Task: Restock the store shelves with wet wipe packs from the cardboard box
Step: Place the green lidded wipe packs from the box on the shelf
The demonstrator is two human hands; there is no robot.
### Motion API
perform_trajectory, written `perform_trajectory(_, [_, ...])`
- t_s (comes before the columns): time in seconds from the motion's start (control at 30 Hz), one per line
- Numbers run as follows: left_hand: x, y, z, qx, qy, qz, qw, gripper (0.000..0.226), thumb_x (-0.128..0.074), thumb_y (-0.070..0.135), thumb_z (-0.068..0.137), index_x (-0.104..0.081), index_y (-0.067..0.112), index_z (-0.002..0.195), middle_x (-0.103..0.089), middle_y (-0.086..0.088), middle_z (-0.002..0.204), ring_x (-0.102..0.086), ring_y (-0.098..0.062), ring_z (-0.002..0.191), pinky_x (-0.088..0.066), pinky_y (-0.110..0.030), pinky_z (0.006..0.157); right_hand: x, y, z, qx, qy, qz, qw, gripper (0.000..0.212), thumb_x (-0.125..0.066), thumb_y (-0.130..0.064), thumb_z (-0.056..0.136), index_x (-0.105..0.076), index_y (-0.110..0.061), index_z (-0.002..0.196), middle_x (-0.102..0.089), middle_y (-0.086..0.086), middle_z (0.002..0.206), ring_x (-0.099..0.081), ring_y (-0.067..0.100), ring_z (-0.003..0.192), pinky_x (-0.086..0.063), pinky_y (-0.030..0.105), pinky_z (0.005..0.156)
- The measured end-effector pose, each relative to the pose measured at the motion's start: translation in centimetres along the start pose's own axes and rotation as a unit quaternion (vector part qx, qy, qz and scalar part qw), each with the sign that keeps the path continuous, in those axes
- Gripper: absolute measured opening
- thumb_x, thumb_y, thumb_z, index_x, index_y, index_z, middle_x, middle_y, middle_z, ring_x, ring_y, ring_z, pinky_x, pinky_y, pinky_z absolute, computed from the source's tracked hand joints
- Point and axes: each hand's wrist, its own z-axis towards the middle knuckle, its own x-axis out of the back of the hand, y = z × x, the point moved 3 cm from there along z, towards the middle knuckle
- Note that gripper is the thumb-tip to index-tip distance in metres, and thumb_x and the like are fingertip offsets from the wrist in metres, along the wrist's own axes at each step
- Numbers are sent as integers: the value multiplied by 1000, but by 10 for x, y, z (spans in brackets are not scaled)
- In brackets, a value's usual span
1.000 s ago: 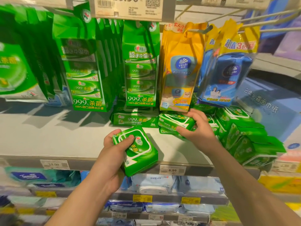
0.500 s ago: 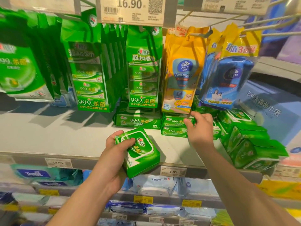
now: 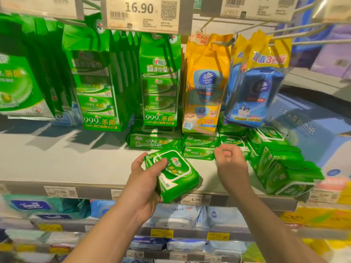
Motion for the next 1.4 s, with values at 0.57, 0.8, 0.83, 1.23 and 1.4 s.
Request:
perform_trajectory(0.57, [-90,-64,9,-70,-17,67,995,41,-72,24,93,-46,33,124,-73,-3,109,-76,-22,92,-61,-40,77,48,-1,-62,-244,-216,270,906,27,-61,-24,102,-64,-2,117,-75,17,87,-67,37,71,-57,44,65])
perform_trajectory(0.8, [-112,-66,20,-120,-31,229,965,31,-76,38,90,-54,38,111,-66,-15,112,-74,-27,86,-60,-57,81,63,14,-37,-212,-77,312,923,21,-55,-26,105,-66,-14,119,-74,4,81,-65,28,67,-56,43,70])
perform_trajectory(0.83, [-116,-66,22,-126,-33,226,965,29,-76,36,90,-55,36,110,-66,-14,110,-74,-24,78,-60,-57,82,63,14,-34,-205,-67,316,924,23,-55,-24,105,-64,-12,123,-74,5,80,-64,26,66,-57,41,70])
perform_trajectory(1.23, [-139,-64,50,-121,-76,284,948,31,-74,48,86,-54,34,106,-57,-6,102,-72,-21,79,-60,-50,90,50,18,-1,-211,65,419,881,56,-63,-18,102,-41,-23,153,-68,11,123,-73,21,99,-60,33,83])
perform_trajectory(1.4, [-137,-74,62,-91,-78,378,918,75,-53,80,68,-51,38,130,-69,-2,105,-71,-23,99,-55,-53,96,42,18,9,-204,80,405,888,48,-60,-11,103,-46,-20,147,-62,5,103,-67,22,99,-54,42,100])
